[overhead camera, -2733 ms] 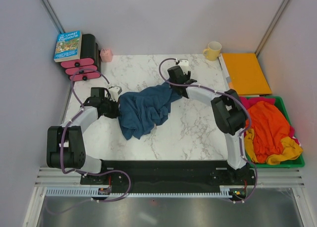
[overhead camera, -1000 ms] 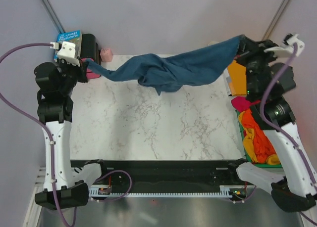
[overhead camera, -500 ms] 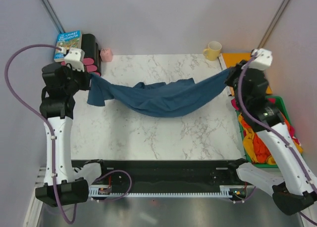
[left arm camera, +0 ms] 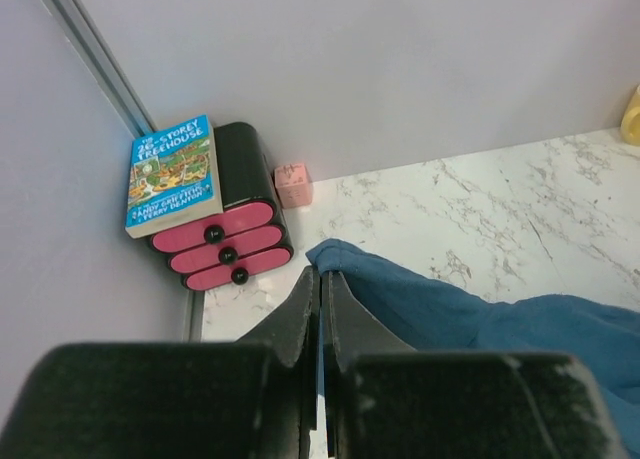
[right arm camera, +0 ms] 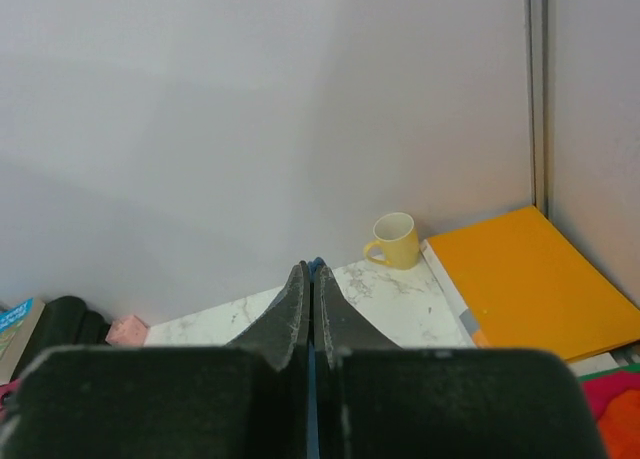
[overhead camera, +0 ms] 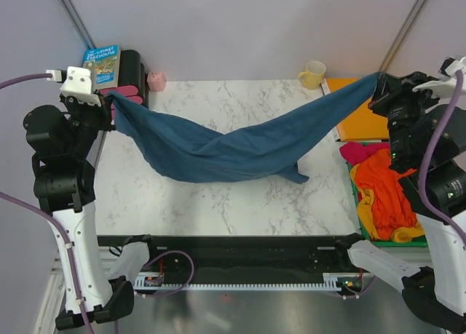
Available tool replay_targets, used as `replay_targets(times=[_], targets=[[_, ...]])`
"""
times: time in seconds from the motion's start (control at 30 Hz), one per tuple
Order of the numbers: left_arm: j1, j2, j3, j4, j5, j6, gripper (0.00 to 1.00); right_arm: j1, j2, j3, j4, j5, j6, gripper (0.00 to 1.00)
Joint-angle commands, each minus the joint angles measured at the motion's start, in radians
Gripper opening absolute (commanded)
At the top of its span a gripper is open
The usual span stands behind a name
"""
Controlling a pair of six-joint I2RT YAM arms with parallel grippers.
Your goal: Fold and stack the t-shirts
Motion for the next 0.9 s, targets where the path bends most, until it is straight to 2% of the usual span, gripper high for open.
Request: replay_targets(times=[0.0,0.1,0.27,0.53,0.63,0.77,0.87], targets=[[0.007,-0.054,0.146,-0.009,-0.013,-0.027,0.02,-0.001,-0.032,0.166,-0.015,-0.034,-0.035,0.00],[0.007,-0.071,0.204,-0.032,-0.003,-0.046,0.02,-0.001,-0.032,0.203,-0.026,-0.042,-0.043,0.00],[0.006,-0.072,0.224,-0.052,0.019,-0.058,0.02,-0.001,-0.040,0.104,-0.024,-0.052,-0.020,0.00],[0.007,-0.060,0.072,-0.017,0.057,-0.046,0.02,-0.001,-0.009,-0.123,0.045,-0.086,0.012,0.00],[0.006,-0.011,0.046,0.010,0.056,-0.043,0.02,-0.001,0.047,-0.137,0.066,-0.078,0.009,0.00],[0.007,0.096,0.139,0.023,0.039,-0.037,0.02,0.000,0.122,-0.082,0.083,-0.058,0.000,0.00],[0.007,0.145,0.230,0.022,0.034,-0.033,0.02,-0.001,0.121,-0.030,0.102,-0.074,-0.002,0.00]])
